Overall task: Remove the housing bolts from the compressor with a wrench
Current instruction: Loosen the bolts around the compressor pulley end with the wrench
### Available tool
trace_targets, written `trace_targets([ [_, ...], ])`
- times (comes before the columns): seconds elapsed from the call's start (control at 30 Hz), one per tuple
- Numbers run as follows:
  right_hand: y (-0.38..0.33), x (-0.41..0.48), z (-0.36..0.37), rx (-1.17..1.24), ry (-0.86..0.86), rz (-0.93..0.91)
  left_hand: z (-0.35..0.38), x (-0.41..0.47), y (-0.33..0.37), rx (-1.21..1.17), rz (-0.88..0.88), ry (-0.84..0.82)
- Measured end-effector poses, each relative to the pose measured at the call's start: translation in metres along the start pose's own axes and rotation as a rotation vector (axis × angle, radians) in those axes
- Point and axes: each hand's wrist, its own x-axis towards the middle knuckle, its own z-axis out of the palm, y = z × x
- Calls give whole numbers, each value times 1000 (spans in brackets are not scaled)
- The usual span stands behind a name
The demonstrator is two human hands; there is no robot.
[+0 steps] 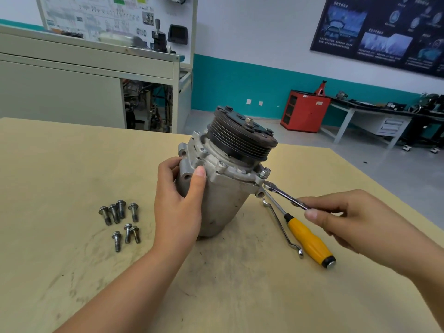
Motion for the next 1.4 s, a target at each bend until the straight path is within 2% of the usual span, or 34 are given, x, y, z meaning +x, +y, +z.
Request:
trace_targets([
  [0.33, -12, -5, 3, 108, 43, 54, 0, 0, -1, 8, 7, -1],
  [0.73, -12, 25, -17, -259, -36, 45, 0, 1, 0, 16, -4, -6],
  [1.07, 1, 65, -27, -342, -28, -86, 0, 1, 1, 9, 2, -10],
  [1.4, -11, 3, -11, -65, 41, 39, 0, 1, -1, -3, 17, -4],
])
